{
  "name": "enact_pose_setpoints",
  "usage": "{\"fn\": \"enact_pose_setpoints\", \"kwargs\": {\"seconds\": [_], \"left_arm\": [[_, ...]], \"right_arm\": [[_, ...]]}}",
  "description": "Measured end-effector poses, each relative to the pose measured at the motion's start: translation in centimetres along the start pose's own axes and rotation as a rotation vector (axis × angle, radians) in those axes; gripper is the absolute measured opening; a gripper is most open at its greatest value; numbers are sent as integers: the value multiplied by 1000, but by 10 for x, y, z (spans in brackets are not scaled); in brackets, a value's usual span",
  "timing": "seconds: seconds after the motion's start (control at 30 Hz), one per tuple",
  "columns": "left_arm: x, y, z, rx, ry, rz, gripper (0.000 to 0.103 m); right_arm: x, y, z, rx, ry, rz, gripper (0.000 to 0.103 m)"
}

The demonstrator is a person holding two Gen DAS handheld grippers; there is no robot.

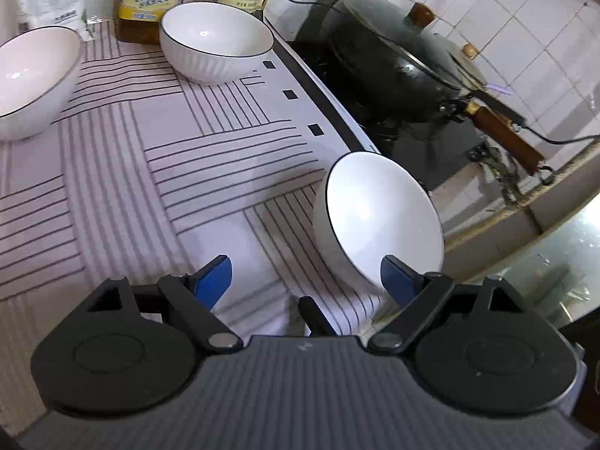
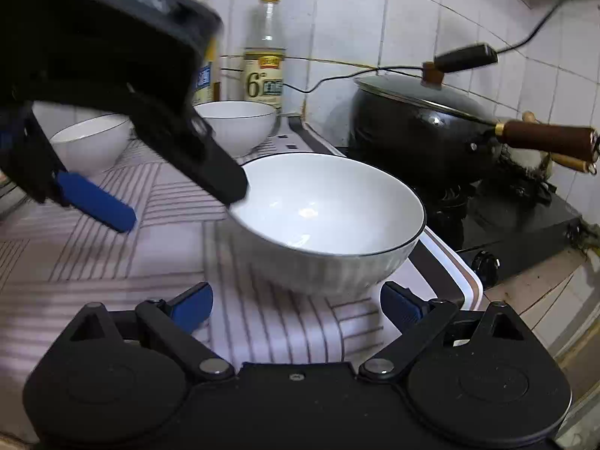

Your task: Organize plates and bowls

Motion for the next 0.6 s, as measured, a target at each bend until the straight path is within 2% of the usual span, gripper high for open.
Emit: {"fn": "enact_pose_setpoints", "kwargs": {"seconds": [0.1,0.17,0.2,0.27,0.3,0.4,0.43,0.47,0.6], "left_arm": [[-6,-19,7,5,7,-35,84],[-8,-30,11,11,22,-29,79],[-7,-34,12,19,32,-24,69],[-7,-38,14,15,41,-23,57],[-7,-38,15,13,35,-23,46],[-5,-38,17,32,14,-62,25],[-5,-37,16,49,17,-86,25],[-6,-35,16,45,16,-81,23],[-16,-27,11,22,-52,-21,23]], "right_arm": [[-8,-10,1,-38,-15,4,99],[-10,-15,1,-61,-1,-2,99],[-10,-18,1,-65,7,-2,99],[-13,-20,2,-71,2,1,99],[-13,-21,3,-72,1,2,99],[-14,-21,5,-73,-5,13,99],[-13,-21,5,-72,1,14,99],[-11,-20,4,-75,13,15,98],[-3,-13,3,-76,0,20,98]]}}
Point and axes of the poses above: each gripper's, at about its wrist camera, not at the fingertips, and y roughly against the way its jaws point, x to its left, z to its top, the point moved 2 cm from there along -y, roughly the way its jaws point, and after that the axes turned 11 degrees about z, right-handed, at the moved point
